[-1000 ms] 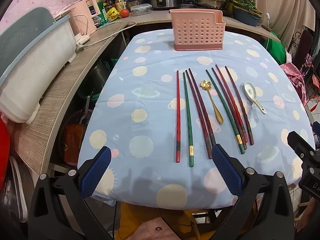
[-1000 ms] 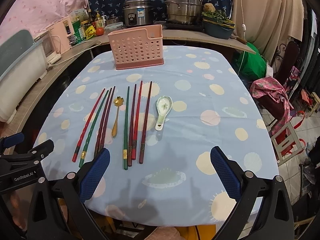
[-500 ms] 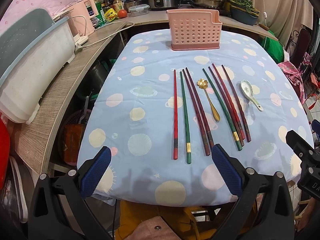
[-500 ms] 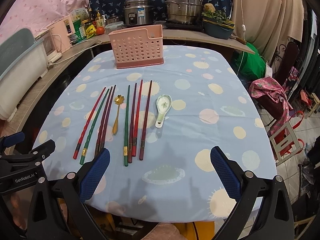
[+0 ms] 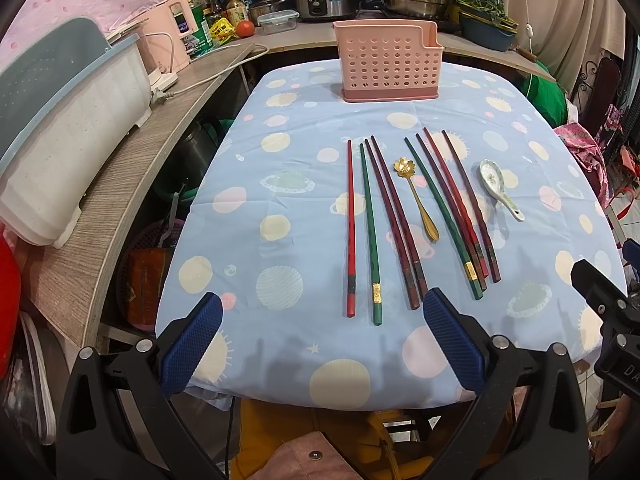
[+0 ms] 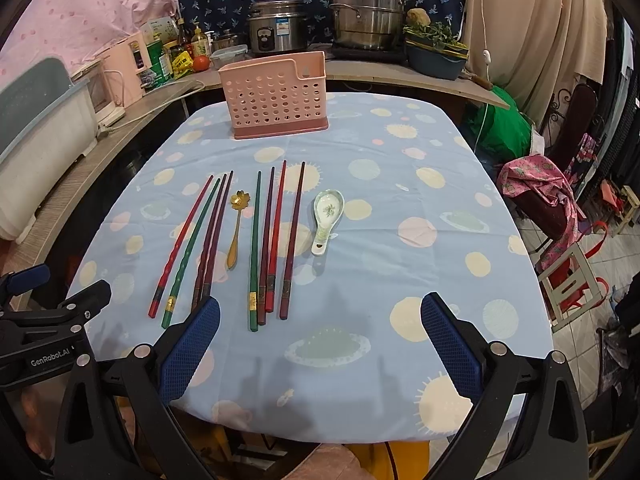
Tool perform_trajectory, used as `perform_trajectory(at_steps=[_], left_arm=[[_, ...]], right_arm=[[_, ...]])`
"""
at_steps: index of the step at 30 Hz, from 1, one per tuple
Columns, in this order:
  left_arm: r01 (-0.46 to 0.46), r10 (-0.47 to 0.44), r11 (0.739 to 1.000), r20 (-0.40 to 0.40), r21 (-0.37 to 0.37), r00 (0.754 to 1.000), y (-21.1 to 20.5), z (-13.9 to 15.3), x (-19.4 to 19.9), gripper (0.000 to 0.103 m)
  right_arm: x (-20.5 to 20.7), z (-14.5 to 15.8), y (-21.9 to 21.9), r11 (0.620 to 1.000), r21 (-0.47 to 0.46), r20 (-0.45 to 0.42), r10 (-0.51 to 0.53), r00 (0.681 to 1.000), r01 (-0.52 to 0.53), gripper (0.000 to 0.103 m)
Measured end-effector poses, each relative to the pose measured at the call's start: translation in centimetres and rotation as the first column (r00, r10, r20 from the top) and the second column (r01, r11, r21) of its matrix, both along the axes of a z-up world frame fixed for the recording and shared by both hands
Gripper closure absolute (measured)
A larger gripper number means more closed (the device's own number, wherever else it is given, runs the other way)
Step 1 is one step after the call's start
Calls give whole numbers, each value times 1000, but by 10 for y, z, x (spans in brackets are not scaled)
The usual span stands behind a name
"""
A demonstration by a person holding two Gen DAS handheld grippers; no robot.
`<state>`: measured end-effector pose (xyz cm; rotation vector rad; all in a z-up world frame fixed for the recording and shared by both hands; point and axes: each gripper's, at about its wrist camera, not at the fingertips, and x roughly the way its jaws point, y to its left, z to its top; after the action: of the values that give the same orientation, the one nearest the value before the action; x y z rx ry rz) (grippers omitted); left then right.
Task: Organize utensils
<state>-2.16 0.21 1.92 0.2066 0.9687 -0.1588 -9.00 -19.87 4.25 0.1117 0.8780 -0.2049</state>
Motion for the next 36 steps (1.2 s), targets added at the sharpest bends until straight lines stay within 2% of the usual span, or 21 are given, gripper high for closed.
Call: perform_trajectory(at_steps=[36], left_arm=[[2,-3,1000,6,1,1000,2,6,-6,7]], right_arm=[[-2,1,4,1000,-3,-3,18,1000,-18,7]])
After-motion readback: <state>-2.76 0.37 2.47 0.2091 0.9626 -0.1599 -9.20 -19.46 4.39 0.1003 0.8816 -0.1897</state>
